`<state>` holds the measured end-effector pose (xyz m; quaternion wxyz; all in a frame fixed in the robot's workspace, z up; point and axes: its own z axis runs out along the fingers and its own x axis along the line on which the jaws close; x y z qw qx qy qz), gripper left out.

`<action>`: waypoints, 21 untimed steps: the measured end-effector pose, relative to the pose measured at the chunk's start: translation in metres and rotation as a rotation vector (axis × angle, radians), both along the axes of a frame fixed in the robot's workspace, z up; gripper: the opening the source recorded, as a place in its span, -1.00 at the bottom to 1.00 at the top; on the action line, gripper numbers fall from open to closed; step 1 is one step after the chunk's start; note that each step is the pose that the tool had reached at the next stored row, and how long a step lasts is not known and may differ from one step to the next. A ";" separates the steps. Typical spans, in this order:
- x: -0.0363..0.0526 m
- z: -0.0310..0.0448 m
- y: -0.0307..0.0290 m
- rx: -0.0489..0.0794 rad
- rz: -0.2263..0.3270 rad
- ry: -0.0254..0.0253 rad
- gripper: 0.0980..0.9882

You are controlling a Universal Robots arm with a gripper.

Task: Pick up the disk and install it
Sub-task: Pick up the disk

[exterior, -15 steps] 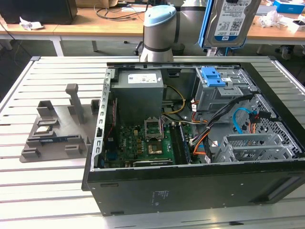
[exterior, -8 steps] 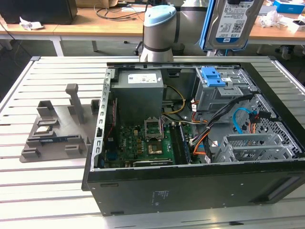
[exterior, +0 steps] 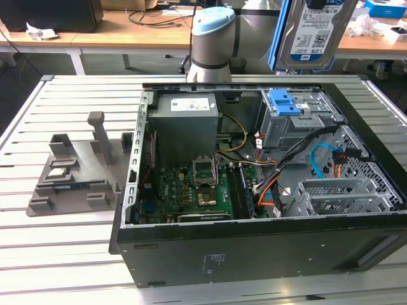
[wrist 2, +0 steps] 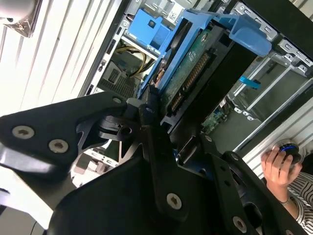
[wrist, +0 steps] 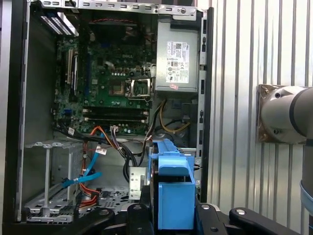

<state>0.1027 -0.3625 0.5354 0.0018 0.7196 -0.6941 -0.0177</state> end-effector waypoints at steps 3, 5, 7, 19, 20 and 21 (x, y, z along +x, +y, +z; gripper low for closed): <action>0.0000 0.0000 -0.0044 0.000 0.000 -0.0001 -0.40; 0.0000 0.0000 -0.0074 0.000 0.000 0.0000 -0.40; 0.0000 -0.0001 -0.0112 0.000 0.000 0.0000 -0.40; 0.0000 -0.0002 -0.0290 0.000 0.000 0.0000 -0.40; 0.0000 -0.0001 -0.0302 0.000 0.000 0.0000 -0.40; 0.0000 -0.0001 -0.0314 0.000 0.000 0.0000 -0.40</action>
